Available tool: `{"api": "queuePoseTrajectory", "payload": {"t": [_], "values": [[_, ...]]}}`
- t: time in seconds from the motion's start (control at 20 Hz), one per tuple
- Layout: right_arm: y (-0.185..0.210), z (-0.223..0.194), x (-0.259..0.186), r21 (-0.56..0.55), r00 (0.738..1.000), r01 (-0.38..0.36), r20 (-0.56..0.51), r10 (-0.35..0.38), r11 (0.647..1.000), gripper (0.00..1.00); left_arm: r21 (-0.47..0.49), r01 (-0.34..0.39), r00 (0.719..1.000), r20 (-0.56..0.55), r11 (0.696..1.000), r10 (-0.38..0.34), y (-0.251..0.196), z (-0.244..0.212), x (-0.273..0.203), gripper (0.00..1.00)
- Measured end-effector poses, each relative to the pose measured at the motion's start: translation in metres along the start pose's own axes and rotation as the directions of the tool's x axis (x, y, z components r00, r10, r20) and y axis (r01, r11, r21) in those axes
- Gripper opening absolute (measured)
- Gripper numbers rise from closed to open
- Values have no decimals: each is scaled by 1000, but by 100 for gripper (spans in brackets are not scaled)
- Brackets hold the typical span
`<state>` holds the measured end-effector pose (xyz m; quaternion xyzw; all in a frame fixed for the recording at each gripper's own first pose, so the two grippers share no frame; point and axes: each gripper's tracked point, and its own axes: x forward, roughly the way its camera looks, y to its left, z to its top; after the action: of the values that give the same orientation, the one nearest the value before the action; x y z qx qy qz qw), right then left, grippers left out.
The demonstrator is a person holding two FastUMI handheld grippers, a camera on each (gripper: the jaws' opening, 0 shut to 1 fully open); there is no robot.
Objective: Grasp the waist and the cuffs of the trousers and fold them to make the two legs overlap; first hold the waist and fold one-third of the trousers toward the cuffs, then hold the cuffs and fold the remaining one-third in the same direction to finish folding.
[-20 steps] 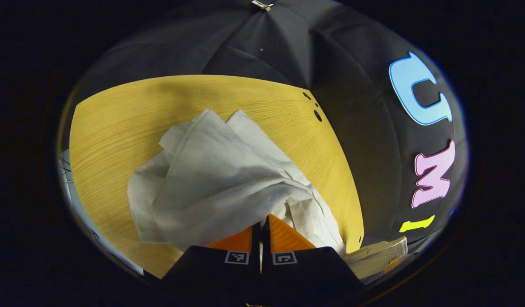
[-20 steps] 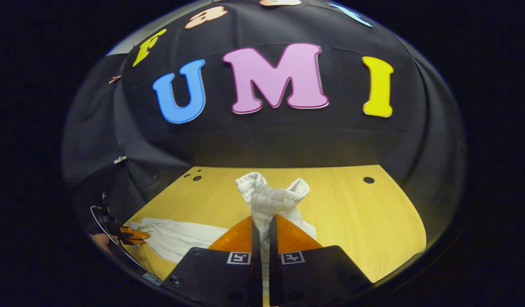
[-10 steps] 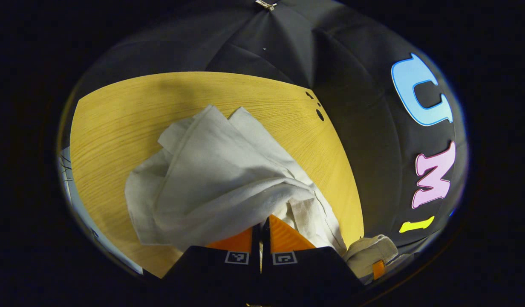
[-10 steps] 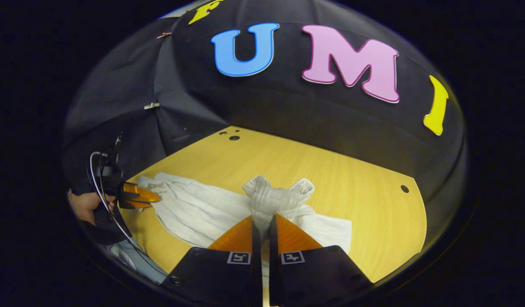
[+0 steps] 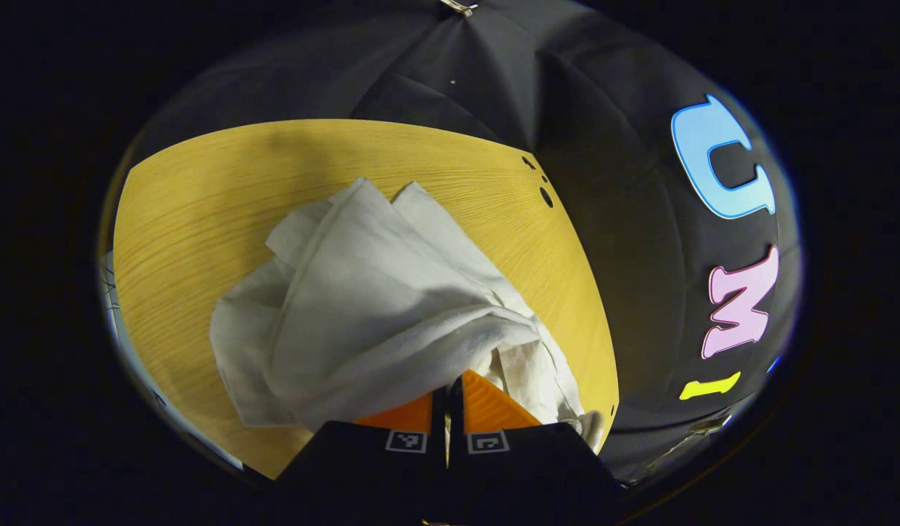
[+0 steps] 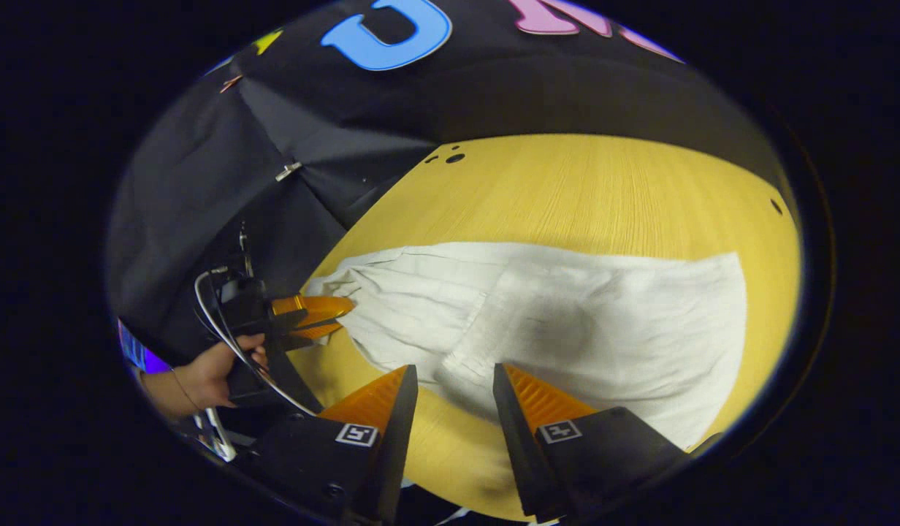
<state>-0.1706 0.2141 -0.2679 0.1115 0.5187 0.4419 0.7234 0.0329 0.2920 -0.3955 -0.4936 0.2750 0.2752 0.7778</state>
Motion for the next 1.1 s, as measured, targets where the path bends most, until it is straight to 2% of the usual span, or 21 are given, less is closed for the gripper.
{"api": "queuePoseTrajectory", "payload": {"t": [0.15,0.4,0.65,0.8,1.1], "values": [[-21,4,-14,70,997,49,52,-53,996,67,13,-3,1000,-3,1000,3,0,0,-1,6],[-100,0,-62,162,967,214,102,-232,963,70,62,54,998,21,997,-55,-17,10,-13,6],[-145,-1,-104,335,938,246,155,-311,910,70,181,118,990,53,976,-129,-63,17,-37,5],[-164,-5,-134,375,919,258,190,-346,890,70,290,165,981,53,943,-188,-105,12,-46,5],[-205,-18,-198,464,873,283,239,-426,840,70,479,243,961,1,844,-278,-180,-20,-63,5]]}}
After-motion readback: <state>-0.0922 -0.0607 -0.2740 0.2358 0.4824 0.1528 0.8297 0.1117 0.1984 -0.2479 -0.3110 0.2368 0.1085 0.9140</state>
